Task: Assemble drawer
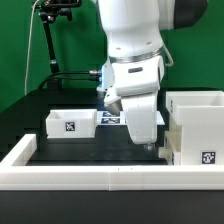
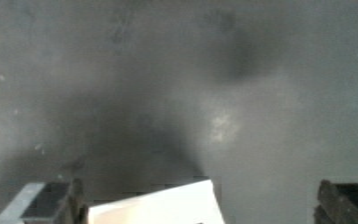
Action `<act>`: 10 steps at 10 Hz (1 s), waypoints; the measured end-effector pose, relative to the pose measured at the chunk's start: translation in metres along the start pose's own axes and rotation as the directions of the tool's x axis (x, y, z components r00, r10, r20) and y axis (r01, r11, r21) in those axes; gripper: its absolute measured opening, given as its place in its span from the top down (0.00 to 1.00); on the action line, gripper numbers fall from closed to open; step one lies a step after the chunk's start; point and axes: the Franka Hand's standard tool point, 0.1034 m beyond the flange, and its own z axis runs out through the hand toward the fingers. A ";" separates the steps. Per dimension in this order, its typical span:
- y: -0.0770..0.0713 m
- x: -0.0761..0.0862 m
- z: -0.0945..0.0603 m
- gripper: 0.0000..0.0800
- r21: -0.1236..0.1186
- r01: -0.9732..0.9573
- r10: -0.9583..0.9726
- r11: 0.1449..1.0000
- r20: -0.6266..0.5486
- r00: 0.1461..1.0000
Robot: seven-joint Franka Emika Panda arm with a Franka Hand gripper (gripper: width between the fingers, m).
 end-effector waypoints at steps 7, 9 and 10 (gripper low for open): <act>-0.028 -0.048 -0.022 0.19 -0.015 -0.090 0.090 0.996 0.028 0.995; -0.034 -0.056 -0.036 0.19 -0.031 -0.101 0.103 0.994 0.036 0.994; -0.036 -0.060 -0.040 0.19 -0.034 -0.104 0.105 0.994 0.038 0.994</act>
Offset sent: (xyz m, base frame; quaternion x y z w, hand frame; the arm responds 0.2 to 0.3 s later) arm -0.0322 -0.0424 0.0155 -0.0190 -0.0314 0.0422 0.9984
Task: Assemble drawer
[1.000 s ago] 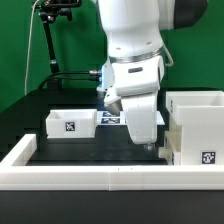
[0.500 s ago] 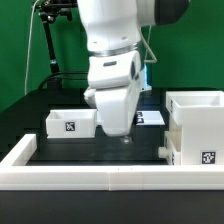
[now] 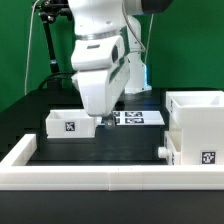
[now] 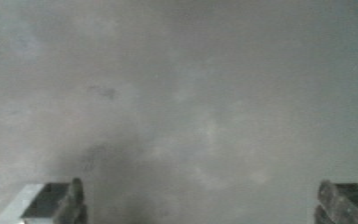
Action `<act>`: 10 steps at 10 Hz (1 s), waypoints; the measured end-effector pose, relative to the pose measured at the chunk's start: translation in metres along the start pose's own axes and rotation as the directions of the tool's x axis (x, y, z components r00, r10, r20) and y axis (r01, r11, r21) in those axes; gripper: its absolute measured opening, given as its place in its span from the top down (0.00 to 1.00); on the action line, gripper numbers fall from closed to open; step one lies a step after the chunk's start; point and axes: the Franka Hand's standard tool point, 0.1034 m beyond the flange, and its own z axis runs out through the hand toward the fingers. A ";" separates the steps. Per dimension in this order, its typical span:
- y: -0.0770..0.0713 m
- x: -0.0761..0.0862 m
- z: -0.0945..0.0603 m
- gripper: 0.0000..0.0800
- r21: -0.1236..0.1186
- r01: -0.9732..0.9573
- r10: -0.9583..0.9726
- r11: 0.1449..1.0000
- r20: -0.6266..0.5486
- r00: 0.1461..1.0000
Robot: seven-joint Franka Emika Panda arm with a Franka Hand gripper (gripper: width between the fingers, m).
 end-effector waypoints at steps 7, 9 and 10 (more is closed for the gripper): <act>0.000 -0.004 0.002 0.19 0.007 -0.022 0.022 1.000 -0.002 1.000; 0.004 -0.023 -0.004 0.19 -0.042 -0.102 0.102 0.994 -0.007 0.995; 0.000 -0.031 -0.007 0.19 -0.067 -0.237 0.236 0.969 -0.019 0.971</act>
Offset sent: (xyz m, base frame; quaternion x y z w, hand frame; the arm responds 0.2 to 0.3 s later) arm 0.0000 0.0000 0.0000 0.0000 0.0000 0.0000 1.0000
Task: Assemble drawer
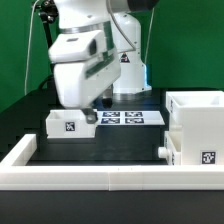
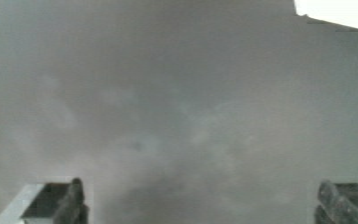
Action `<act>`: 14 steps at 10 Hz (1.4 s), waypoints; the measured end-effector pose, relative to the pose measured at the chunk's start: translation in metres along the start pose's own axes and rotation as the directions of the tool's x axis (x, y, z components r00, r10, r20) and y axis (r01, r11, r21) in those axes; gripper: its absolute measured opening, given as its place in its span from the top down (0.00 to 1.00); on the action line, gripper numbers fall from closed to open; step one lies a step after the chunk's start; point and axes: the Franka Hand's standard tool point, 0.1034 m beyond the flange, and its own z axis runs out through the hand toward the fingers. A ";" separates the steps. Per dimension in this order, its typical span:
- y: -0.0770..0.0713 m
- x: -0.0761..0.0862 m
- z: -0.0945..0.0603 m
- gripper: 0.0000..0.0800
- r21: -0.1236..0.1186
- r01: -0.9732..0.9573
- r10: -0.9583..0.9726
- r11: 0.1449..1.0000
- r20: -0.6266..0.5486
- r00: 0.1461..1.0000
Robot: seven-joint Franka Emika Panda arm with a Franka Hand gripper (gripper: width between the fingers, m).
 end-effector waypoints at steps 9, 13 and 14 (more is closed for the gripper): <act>-0.020 -0.021 -0.001 0.19 -0.036 -0.759 0.758 0.650 -0.034 0.651; -0.067 -0.035 0.028 0.19 -0.051 -0.918 0.919 0.394 0.000 0.395; -0.067 -0.047 0.029 0.19 -0.056 -0.907 0.909 0.417 -0.002 0.417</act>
Offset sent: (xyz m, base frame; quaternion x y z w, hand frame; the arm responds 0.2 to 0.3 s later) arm -0.0344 -0.0144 0.0127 -0.0109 -0.0406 0.3837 0.9225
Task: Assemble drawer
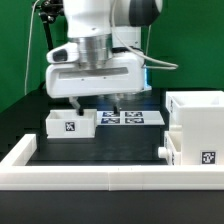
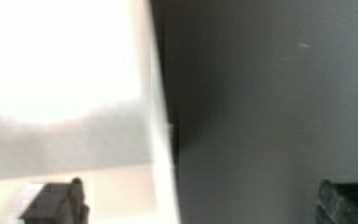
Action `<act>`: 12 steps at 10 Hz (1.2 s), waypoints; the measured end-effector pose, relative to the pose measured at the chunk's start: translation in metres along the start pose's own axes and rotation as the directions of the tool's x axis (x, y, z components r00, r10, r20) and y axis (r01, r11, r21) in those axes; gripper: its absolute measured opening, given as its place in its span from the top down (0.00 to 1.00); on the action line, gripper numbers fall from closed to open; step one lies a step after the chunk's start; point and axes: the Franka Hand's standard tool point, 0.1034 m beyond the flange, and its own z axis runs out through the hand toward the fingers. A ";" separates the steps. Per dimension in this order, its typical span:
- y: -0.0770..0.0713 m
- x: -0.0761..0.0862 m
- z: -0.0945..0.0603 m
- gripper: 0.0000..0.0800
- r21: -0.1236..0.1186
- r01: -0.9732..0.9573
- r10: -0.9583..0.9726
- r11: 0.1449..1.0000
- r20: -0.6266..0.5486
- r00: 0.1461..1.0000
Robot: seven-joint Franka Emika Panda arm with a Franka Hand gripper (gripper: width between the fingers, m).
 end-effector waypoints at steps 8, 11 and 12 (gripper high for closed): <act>0.001 -0.007 0.001 0.19 -0.006 0.036 -0.036 0.999 -0.001 0.999; -0.001 -0.029 0.024 0.19 -0.031 0.023 -0.022 0.999 0.012 1.000; 0.002 -0.029 0.027 0.19 -0.034 0.025 -0.024 0.999 0.011 1.000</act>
Offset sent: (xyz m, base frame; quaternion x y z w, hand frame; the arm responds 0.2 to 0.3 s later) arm 0.0000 0.0000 0.0000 0.0000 0.0000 0.0000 1.0000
